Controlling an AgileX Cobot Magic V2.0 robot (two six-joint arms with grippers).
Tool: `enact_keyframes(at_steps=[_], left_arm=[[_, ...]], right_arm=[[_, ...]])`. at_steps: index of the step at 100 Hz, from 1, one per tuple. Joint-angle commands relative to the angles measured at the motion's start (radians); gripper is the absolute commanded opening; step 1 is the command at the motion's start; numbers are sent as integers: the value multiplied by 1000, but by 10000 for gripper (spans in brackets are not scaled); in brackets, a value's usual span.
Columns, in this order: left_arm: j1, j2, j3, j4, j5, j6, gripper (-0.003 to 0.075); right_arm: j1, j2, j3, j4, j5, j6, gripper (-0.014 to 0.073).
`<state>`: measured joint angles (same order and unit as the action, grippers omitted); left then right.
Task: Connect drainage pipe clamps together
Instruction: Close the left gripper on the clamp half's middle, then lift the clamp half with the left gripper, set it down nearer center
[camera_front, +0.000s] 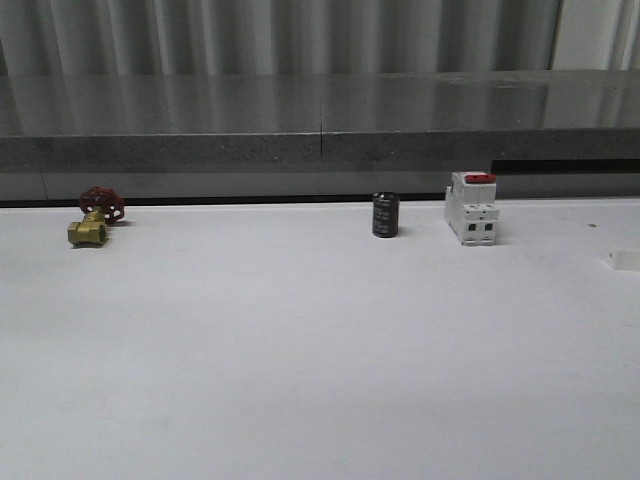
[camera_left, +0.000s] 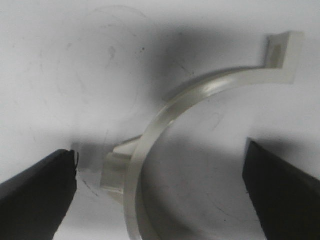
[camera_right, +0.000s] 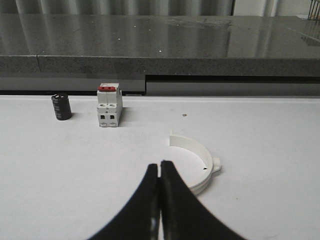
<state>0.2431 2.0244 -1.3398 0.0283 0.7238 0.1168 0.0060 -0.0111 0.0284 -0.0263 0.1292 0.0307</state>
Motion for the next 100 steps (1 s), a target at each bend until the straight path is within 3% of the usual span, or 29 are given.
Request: enact_keyframes(at_steps=[1,10,34,55,83,100], left_arm=[[0,-50,-33,-9,-27,3,652],[0,-50,-33,-9,-27,3,593],[0,-50,-33,-9,-27,3,218],[18,-52,-43,-10,19,3,-8],[-46,-150,-42,-91,84,1,-20],[-173,-233,-42,-96,118,-137,-20]], right_arm=[[-3,-19,-20,-1,-82,-2,-67],[-3,-19,-20,-1,-82,-2,-67],[-3,-19,-20,-1,-82,-2,-67],[-3,-19,-20,-1,-82,-2,-67],[-3,-19,-20,-1,-82,-2,-67],[-3,-19,-20,-1,-82,-2,-67]])
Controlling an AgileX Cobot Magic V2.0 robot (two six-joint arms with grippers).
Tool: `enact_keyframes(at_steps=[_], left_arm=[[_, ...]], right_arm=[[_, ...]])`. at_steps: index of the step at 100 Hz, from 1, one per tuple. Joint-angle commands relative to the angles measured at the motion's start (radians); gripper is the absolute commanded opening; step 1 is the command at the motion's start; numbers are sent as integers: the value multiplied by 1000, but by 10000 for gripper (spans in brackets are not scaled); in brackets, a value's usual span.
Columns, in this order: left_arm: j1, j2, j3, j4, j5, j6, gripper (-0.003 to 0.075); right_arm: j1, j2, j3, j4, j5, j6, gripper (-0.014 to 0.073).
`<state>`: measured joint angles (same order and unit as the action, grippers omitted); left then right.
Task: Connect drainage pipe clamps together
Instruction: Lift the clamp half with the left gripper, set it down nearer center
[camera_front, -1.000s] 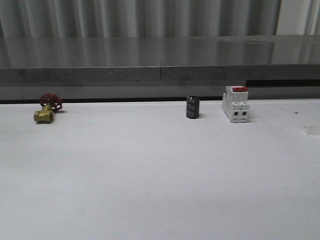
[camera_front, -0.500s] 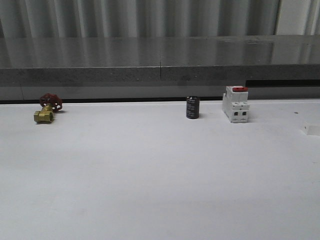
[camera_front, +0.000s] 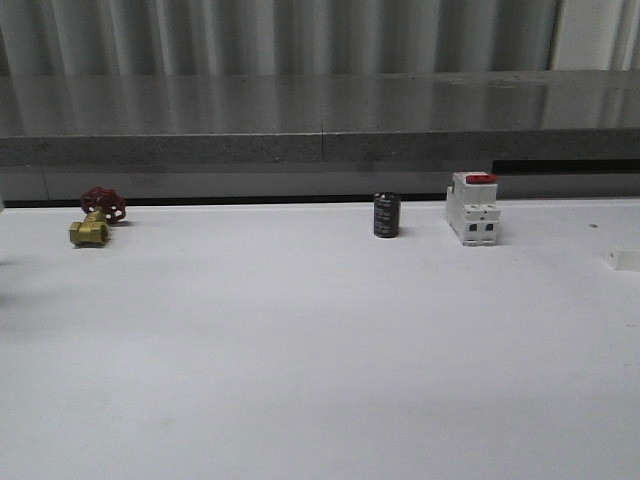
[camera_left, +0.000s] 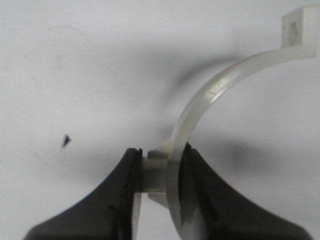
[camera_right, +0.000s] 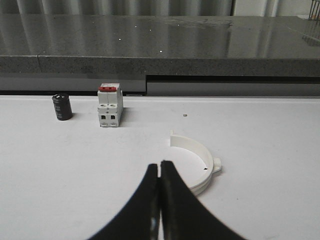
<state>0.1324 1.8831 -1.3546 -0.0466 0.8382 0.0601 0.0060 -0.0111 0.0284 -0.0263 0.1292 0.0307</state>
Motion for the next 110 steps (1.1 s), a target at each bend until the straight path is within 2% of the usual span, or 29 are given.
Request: enact_keyframes(at_steps=[1,31,45,61,84,85,86,92,110], left_arm=[[-76,-93,-28,-21,4,-86,-20],[-402,-73,-28,-21,-28,-282,-20],[-510,-22,-28,-16,-61,-339,-20],[-568,33,-28,-4,-90,-373,-20],[-577,74,-28,0,-107,-390,-20],[-577,80,-28,0,-125,-395,286],[-577,80,-28,5,-125,-395,468],[-577,80,-28,25,-127,-395,501],[-577,8,-28,87,-148,-395,491]], right_arm=[[-3,-19,-20,-1,-82,-2,-67],[-3,-19,-20,-1,-82,-2,-67],[-3,-19,-20,-1,-82,-2,-67],[-3,-19,-20,-1,-82,-2,-67],[-3,-19,-20,-1,-82,-2,-67],[-3,-19,-20,-1,-82,-2,-67],[-3,-19,-20,-1,-82,-2,-67],[-3,-19,-20,-1,-82,-2,-67],[-3,-19,-20,-1,-82,-2,-67]])
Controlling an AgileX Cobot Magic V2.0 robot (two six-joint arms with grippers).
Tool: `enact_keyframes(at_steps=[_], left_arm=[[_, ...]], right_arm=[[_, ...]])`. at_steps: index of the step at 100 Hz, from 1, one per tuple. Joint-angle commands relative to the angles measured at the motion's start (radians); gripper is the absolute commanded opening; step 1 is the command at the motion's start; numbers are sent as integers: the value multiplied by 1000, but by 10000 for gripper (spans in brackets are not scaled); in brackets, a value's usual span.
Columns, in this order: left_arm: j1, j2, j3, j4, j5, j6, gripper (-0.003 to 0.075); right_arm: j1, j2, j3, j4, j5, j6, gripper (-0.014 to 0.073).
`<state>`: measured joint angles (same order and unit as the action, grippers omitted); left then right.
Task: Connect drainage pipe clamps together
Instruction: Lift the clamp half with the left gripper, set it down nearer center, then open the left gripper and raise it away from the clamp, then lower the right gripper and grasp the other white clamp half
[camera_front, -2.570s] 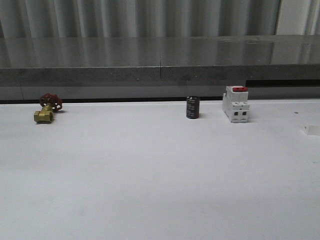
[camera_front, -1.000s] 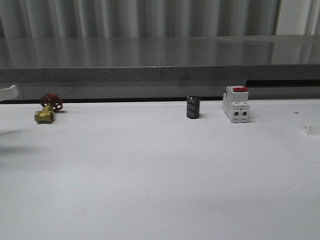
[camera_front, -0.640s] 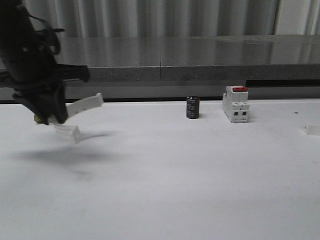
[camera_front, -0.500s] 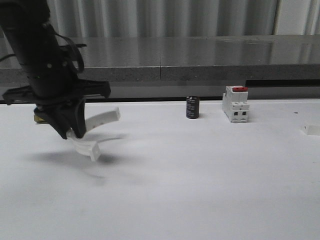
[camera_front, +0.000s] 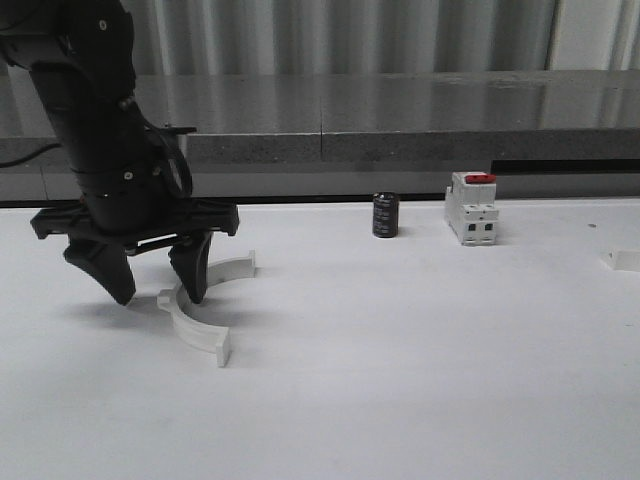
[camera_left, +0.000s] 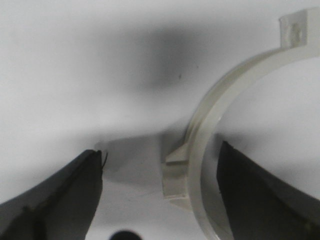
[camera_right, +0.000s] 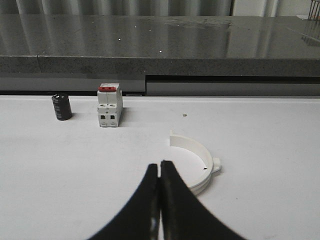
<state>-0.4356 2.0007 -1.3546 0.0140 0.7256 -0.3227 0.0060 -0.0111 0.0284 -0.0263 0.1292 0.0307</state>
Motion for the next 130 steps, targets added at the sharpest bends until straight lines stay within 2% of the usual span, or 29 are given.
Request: enact_keyframes(at_steps=[1,26,46,60,86,109,119,130], left_arm=[[-9,-115,-28,31,-37,-12,491],[89,-367,28,48,-65,52,491],[239,-634,187,42,-128,82,491],[299,-839,341,44,-166,86,491],[315,-1199,630,62,-189,86,491],[315,-1457,791,76,-191,86,489],[315,-1536,840,76,-191,86,420],[315,-1601,872,77,-191,86,272]], right_arm=[[-3,-19,-20,-1,-82,-2,-67],[-3,-19,-20,-1,-82,-2,-67],[-3,-19,-20,-1,-82,-2,-67],[-3,-19,-20,-1,-82,-2,-67],[-3,-19,-20,-1,-82,-2,-67],[-3,-19,-20,-1,-85,-2,-67],[-3,-19,-20,-1,-85,-2,-67],[-3,-19,-20,-1,-85,-2,-67]])
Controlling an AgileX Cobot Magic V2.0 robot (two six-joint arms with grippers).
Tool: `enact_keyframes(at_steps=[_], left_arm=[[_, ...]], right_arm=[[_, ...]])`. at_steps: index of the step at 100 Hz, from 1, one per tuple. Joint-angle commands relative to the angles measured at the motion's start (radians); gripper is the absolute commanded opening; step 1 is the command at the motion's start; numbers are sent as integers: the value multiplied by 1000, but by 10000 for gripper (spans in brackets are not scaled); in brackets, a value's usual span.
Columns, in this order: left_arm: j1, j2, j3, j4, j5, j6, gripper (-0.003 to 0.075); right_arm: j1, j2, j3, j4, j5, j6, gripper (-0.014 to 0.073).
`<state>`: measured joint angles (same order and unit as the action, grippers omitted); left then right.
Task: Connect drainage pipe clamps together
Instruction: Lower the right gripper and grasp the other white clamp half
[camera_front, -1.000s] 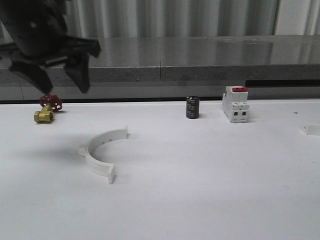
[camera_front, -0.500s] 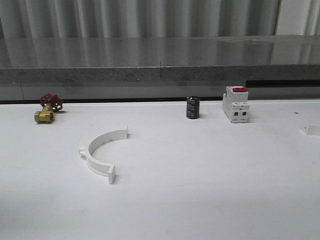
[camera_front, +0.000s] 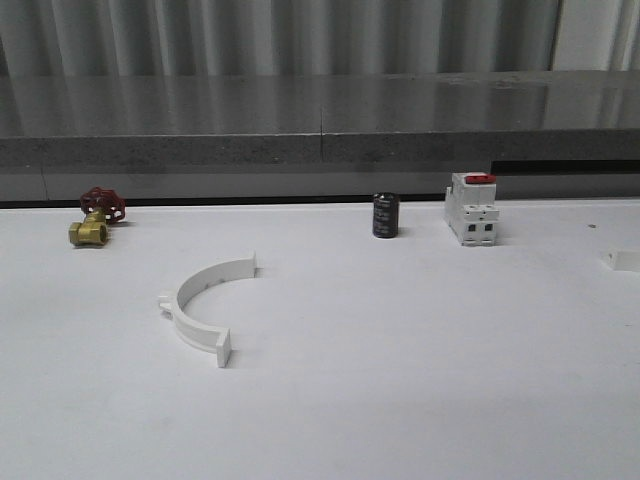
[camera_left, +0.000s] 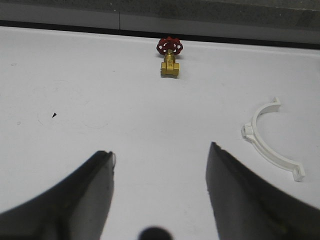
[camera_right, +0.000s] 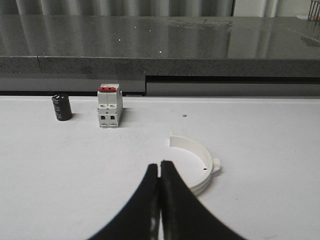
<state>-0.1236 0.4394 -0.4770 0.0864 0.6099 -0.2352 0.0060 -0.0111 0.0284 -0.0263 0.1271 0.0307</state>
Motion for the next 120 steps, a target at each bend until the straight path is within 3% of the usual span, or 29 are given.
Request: enact_keyframes(at_steps=[1,19,34,53,86,102,120], left_arm=[[3,-43,-3,4,-76,-1,251],[3,-82,18,6,-76,-1,-22],[3,-82,21,6,-76,-1,-20],[3,-82,21,6,-69,-1,-20],[3,-82,21,6,-69,-1,-20],[3,-82,21,6,-69,-1,-20],[3,-82,21,6,-69,-1,-20]], right_arm=[[-3,-19,-20,-1,-83,-2,-67],[-3,-19,-20,-1,-113,-2,-67],[-3,-19,-35,0,-134,-2,-67],[-3,50,-185,39,-17,-1,-67],[-3,532,-623,53,458,-1,-67],[-3,745,-755,58,476,-1,-67],[-3,899,-795,58,455,-1,-46]])
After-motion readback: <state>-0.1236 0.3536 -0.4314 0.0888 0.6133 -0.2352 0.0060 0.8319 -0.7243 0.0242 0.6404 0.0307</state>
